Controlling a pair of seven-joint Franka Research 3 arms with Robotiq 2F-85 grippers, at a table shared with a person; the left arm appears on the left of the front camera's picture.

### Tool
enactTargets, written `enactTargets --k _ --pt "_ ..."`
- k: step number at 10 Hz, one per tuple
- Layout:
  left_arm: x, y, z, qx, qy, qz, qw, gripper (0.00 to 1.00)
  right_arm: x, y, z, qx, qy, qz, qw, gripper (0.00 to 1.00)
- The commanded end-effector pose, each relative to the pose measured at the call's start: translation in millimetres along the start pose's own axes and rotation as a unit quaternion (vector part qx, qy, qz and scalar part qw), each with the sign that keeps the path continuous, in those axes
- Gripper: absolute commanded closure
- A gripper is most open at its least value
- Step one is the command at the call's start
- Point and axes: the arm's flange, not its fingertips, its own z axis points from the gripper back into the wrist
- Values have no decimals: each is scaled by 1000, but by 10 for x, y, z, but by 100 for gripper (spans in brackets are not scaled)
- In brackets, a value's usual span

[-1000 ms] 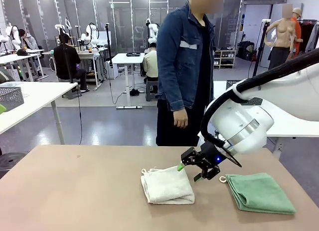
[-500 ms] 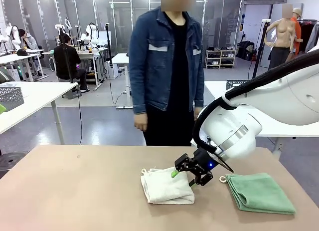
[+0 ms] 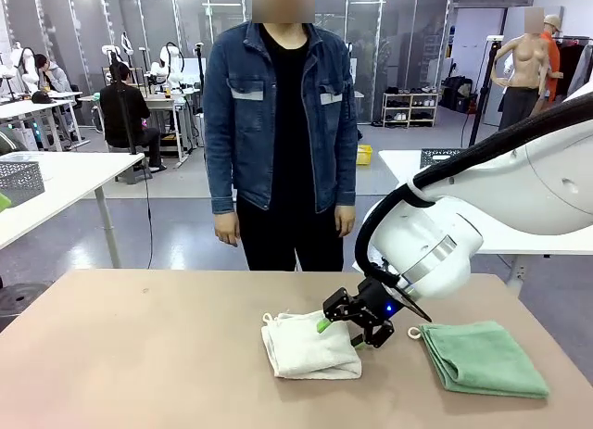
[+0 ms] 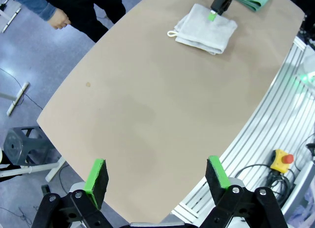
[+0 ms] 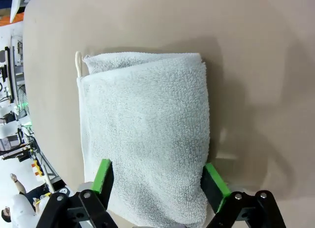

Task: Fold the towels and place them in the basket.
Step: Stack the folded Towel with hook on the right side of the table.

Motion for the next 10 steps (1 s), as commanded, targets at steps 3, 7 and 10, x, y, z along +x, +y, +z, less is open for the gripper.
enactTargets --k 3,7,10 --pt "12 9 -9 2 -1 3 1000 0 -135 15 -83 -7 -20 -11 1000 70" --pt "12 9 -9 2 -1 3 1000 0 -162 94 -85 -2 -24 -5 1000 100" --pt "12 9 -9 2 -1 3 1000 0 -201 184 -59 -13 -26 3 1000 100"
